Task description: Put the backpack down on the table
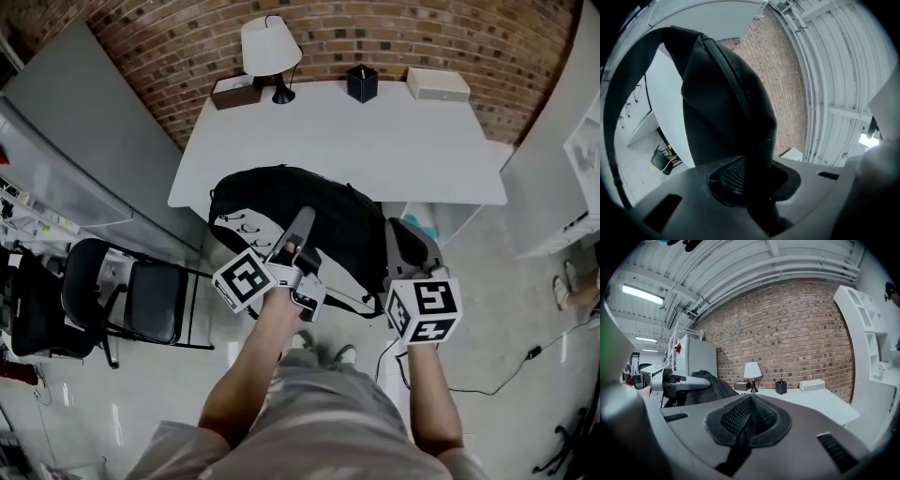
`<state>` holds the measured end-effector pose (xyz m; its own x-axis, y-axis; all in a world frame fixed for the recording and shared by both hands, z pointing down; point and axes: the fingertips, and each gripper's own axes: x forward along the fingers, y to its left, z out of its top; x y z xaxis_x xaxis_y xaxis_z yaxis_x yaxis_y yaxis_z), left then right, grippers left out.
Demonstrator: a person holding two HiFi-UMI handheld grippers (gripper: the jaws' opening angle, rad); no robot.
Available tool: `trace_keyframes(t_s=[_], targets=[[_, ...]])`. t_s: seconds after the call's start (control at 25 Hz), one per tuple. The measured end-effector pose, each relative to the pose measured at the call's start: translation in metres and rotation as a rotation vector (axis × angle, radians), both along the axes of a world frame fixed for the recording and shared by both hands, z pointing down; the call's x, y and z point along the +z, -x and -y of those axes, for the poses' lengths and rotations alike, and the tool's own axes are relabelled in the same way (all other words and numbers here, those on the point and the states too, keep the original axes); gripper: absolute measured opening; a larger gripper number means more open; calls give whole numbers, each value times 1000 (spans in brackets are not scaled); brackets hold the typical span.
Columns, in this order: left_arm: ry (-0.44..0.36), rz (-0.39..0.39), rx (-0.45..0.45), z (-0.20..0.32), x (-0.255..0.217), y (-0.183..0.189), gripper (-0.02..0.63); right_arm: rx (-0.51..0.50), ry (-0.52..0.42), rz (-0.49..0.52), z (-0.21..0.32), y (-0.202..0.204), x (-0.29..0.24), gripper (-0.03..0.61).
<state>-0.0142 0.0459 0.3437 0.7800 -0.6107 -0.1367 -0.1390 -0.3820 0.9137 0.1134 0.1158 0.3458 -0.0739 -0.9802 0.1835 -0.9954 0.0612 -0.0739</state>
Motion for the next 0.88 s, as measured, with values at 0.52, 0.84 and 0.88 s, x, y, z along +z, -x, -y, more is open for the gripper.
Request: trace_keyframes(t_s=[0.52, 0.84, 0.88], targets=[[-15, 2, 12, 48, 2, -22, 60, 28, -5, -9, 40, -26, 2, 0], [-13, -35, 33, 107, -5, -35, 60, 33, -6, -26, 101, -34, -2, 0], [-14, -35, 35, 115, -6, -36, 61, 33, -6, -29, 110, -35, -4, 0]])
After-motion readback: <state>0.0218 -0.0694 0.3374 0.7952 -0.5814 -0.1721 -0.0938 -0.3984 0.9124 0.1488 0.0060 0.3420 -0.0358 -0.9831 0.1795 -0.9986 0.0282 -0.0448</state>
